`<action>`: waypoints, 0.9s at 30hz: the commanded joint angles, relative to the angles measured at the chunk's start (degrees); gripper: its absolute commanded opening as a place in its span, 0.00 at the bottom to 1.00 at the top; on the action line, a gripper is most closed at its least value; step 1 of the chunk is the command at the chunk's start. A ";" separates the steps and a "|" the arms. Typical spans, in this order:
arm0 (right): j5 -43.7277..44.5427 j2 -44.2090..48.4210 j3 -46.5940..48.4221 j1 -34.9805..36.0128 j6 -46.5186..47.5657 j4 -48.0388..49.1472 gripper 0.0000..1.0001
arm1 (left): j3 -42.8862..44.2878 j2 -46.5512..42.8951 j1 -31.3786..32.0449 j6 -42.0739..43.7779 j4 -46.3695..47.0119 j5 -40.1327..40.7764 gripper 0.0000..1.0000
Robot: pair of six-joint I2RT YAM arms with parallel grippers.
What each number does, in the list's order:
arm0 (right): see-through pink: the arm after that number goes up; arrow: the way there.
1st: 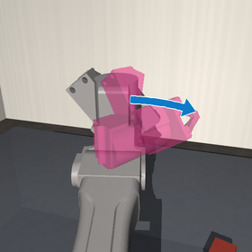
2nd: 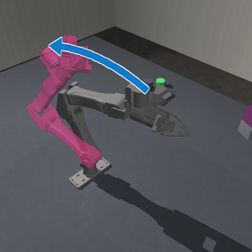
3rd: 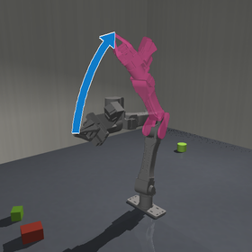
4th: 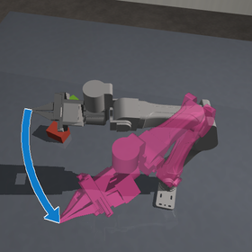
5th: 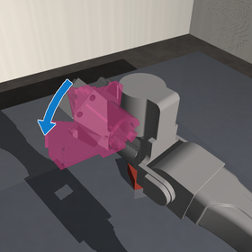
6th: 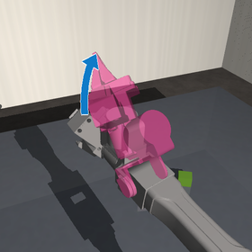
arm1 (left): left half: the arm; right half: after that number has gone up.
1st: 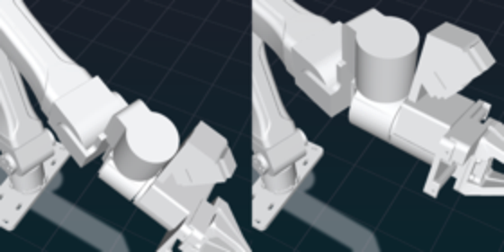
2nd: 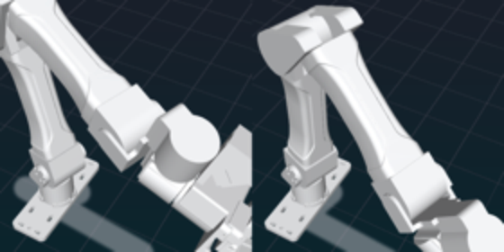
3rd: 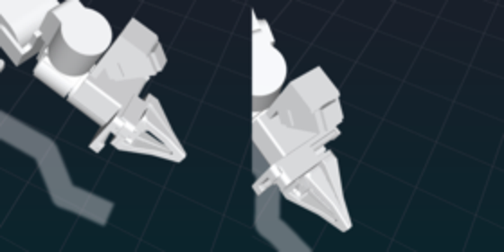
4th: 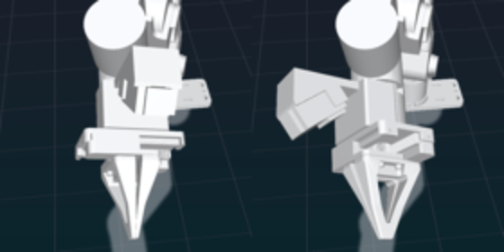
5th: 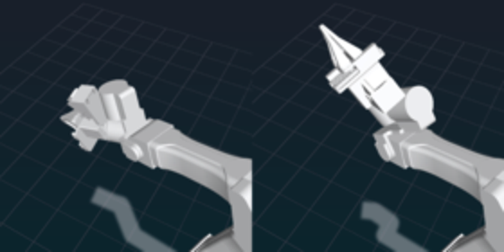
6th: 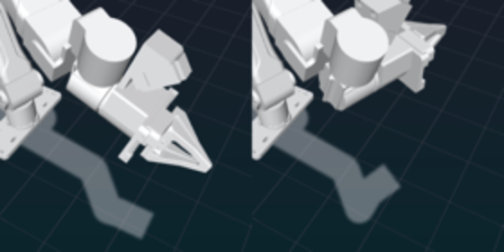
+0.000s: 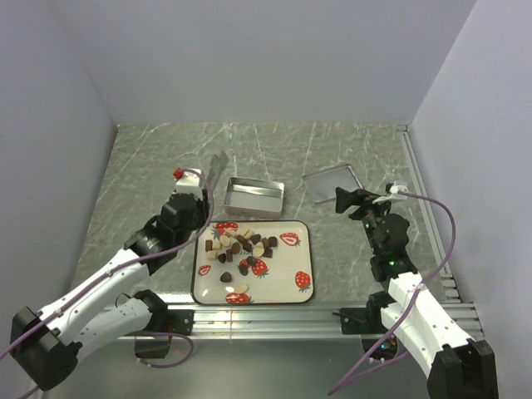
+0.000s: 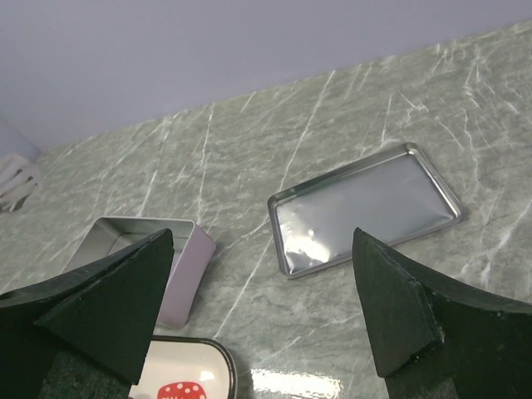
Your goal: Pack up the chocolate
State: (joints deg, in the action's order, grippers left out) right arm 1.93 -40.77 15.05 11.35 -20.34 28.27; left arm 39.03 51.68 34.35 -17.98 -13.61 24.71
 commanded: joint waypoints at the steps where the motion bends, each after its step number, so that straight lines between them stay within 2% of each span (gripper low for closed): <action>1: 0.00 -0.80 3.67 -0.37 0.03 1.96 0.94 | -1.58 -2.98 7.91 -2.85 1.22 1.92 0.38; 8: 0.35 -0.62 4.81 -0.37 0.12 0.39 0.94 | 0.26 0.08 24.08 -11.44 -4.40 14.56 0.38; 9: 0.52 -0.45 4.90 -0.37 0.12 0.12 0.94 | 0.52 0.61 28.10 -12.77 -5.46 16.32 0.38; 10: 0.53 -0.19 5.08 -0.46 0.12 0.03 0.94 | 0.79 1.66 29.97 -14.00 -6.51 19.99 0.38; 17: 0.53 1.05 5.34 -0.37 -0.05 -1.03 0.94 | 5.52 6.94 44.12 -28.31 -20.38 31.26 0.37; 21: 0.18 2.01 5.08 -0.37 -0.23 -1.38 0.94 | 8.87 11.06 51.15 -36.06 -28.81 33.91 0.37; 27: -0.09 2.81 4.81 -0.37 -0.40 -1.38 0.94 | 9.75 14.41 56.52 -45.82 -35.25 30.32 0.37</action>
State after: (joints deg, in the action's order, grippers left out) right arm 2.07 -39.07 17.69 11.35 -20.36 25.96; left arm 46.96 65.23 88.53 -55.35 -42.50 53.93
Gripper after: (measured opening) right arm 0.938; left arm 0.379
